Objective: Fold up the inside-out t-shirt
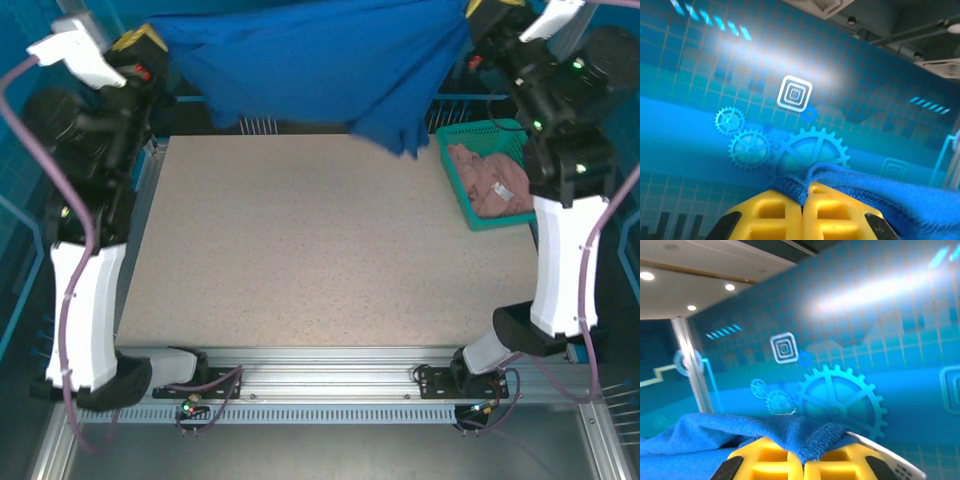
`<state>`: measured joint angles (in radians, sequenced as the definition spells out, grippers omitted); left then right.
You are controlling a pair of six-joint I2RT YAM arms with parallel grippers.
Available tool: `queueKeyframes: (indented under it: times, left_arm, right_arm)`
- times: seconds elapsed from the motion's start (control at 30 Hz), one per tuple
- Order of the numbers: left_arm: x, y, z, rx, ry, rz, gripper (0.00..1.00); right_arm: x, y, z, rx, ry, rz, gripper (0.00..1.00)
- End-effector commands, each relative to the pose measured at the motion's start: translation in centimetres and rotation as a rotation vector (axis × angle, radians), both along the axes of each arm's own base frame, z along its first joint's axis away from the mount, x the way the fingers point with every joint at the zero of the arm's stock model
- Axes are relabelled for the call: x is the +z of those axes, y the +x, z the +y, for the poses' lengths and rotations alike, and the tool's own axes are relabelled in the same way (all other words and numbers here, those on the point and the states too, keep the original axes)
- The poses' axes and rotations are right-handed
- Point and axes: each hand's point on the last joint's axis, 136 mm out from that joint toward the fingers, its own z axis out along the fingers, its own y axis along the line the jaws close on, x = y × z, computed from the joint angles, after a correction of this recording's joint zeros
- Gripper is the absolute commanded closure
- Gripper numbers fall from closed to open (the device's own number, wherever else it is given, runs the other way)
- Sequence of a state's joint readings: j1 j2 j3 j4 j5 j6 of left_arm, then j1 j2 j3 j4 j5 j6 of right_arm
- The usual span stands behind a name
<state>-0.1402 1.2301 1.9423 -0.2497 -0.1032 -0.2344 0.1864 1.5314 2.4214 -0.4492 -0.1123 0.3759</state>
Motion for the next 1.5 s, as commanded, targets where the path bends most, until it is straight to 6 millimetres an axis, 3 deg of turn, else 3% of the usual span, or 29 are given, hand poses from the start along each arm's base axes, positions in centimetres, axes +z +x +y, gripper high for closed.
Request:
queueKeyframes:
  times: [0.0,0.07,0.13,0.23,0.3,0.37,0.43,0.5,0.6,0.67,0.8,0.9,1.0,1.07,1.13,1.2,1.33,1.47]
  left_arm:
    - [-4.3,0.4,-0.5,-0.035,0.017,0.104,1.00]
    - [-8.1,0.0,-1.1,-0.089,-0.024,0.171,1.00]
    - [-13.7,-0.2,-2.3,-0.173,-0.070,0.262,1.00]
    - [-25.6,-0.4,-4.2,-0.274,-0.148,0.480,1.00]
    - [-35.1,-1.0,-5.5,-0.306,-0.177,0.681,1.00]
    - [-43.0,-1.7,-6.9,-0.330,-0.211,0.853,1.00]
    - [-49.0,-2.9,-8.7,-0.374,-0.203,0.986,1.00]
    - [-53.4,-4.2,-10.3,-0.403,-0.170,1.093,0.99]
    - [-57.1,-5.3,-11.6,-0.414,-0.101,1.194,0.97]
    - [-58.6,-5.8,-12.1,-0.425,-0.066,1.240,0.92]
    - [-60.7,-7.0,-11.3,-0.373,-0.020,1.339,0.66]
    - [-59.1,-7.1,-9.8,-0.287,0.036,1.298,0.49]
    - [-54.7,-6.5,-10.5,-0.302,0.155,1.102,0.36]
    - [-52.1,-6.3,-13.6,-0.420,0.239,0.954,0.30]
    - [-51.3,-6.5,-17.5,-0.564,0.331,0.892,0.29]
    - [-51.9,-6.6,-21.2,-0.669,0.450,0.898,0.31]
    - [-54.9,-7.7,-28.2,-0.861,0.688,0.935,0.35]
    - [-57.6,-8.2,-32.3,-0.984,0.799,0.982,0.37]
  right_arm:
    - [-5.7,2.1,0.4,0.012,-0.061,0.184,1.00]
    - [-10.2,2.4,0.2,0.001,-0.072,0.296,0.99]
    - [-16.8,2.7,-0.2,-0.024,-0.072,0.438,0.98]
    - [-29.7,1.9,-1.2,-0.064,-0.075,0.705,0.97]
    - [-40.1,0.6,-1.8,-0.088,-0.079,0.929,0.97]
    - [-47.9,-0.5,-2.5,-0.099,-0.057,1.100,0.97]
    - [-53.6,-1.3,-3.2,-0.107,-0.058,1.227,0.96]
    - [-57.2,-1.6,-3.8,-0.103,-0.066,1.335,0.96]
    - [-59.5,-1.7,-4.2,-0.096,-0.070,1.403,0.96]
    - [-60.1,-1.6,-4.4,-0.086,-0.068,1.431,0.95]
    - [-61.1,-2.3,-4.8,-0.098,-0.097,1.480,0.92]
    - [-61.4,-3.2,-5.3,-0.118,-0.127,1.503,0.87]
    - [-61.5,-4.2,-5.9,-0.139,-0.142,1.522,0.83]
    - [-61.6,-4.8,-6.5,-0.165,-0.144,1.531,0.82]
    - [-61.6,-5.4,-7.1,-0.190,-0.140,1.536,0.82]
    - [-61.5,-6.1,-7.7,-0.215,-0.124,1.542,0.82]
    - [-61.5,-7.6,-9.3,-0.280,-0.058,1.528,0.79]
    - [-60.6,-8.1,-9.9,-0.314,-0.018,1.457,0.69]
